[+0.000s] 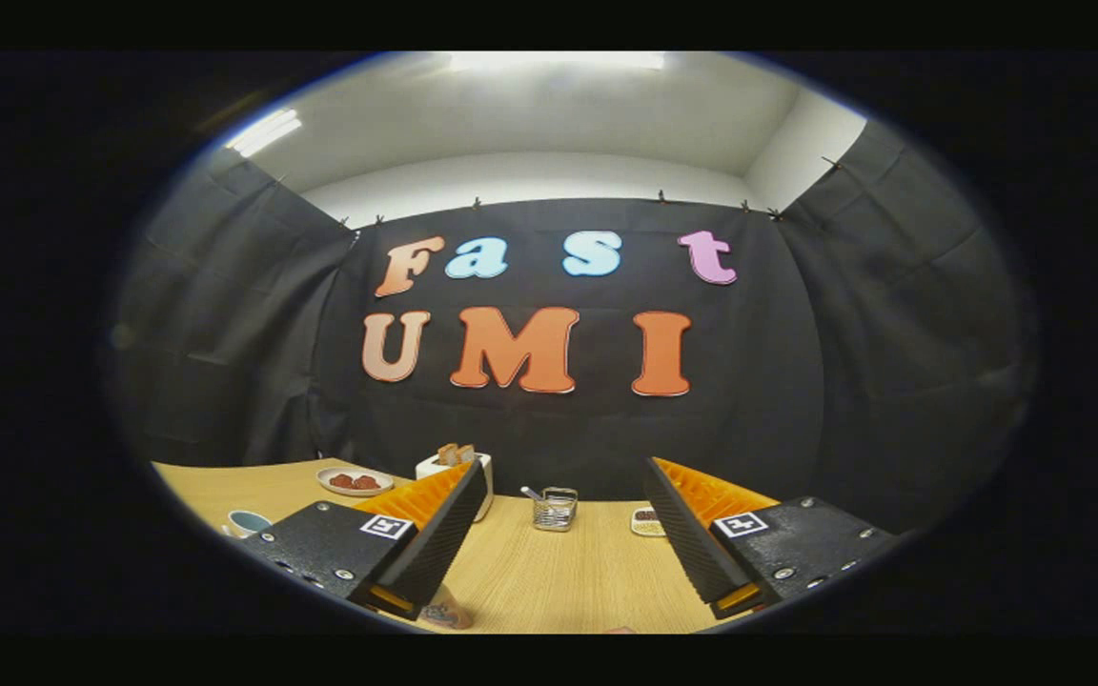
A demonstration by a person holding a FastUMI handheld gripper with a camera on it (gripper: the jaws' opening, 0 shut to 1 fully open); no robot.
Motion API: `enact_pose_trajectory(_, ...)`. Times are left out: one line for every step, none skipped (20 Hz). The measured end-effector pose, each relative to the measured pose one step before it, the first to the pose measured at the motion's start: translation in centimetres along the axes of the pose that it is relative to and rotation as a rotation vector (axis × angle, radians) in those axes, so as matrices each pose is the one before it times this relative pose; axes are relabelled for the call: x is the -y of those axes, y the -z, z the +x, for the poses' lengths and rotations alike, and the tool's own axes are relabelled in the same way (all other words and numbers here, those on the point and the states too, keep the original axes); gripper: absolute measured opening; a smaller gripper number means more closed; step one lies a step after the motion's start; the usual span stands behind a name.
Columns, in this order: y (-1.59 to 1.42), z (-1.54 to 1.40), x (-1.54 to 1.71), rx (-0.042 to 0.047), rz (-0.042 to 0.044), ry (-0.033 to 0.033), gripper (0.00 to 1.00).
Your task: Take the bottle from table, then pour the juice into the cup, finally place the bottle on the coaster
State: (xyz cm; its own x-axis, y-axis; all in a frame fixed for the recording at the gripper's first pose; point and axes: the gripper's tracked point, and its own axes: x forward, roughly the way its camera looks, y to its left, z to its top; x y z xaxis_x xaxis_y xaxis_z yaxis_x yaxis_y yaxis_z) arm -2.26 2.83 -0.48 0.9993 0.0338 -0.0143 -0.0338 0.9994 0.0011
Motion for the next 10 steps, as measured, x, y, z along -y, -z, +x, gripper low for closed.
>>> enact_pose_trajectory(-0.053, 0.076, -0.403, -0.00010, 0.00438, -0.01014, 0.99)
enact_pose_trajectory(-0.060, 0.149, -0.164, -0.00245, 0.00473, -0.00492, 0.99)
enact_pose_trajectory(-0.049, 0.084, -0.081, -0.00329, 0.00273, -0.00308, 0.99)
enact_pose_trajectory(0.100, 0.142, -0.069, -0.00456, 0.00161, 0.00281, 0.99)
enact_pose_trajectory(-0.037, 0.193, -0.085, -0.00233, 0.00252, 0.00169, 0.99)
enact_pose_trajectory(-0.042, 0.125, -0.211, -0.00388, 0.00393, 0.00047, 0.99)
enact_pose_trajectory(-0.089, 0.132, -0.164, -0.00650, 0.00174, -0.00290, 0.99)
enact_pose_trajectory(-0.126, -0.028, -0.165, -0.00452, 0.00132, -0.00181, 0.99)
enact_pose_trajectory(-0.315, 0.134, -0.053, 0.00339, 0.00304, 0.00063, 0.99)
enact_pose_trajectory(-0.186, 0.143, -0.181, 0.00211, 0.00477, 0.00022, 0.99)
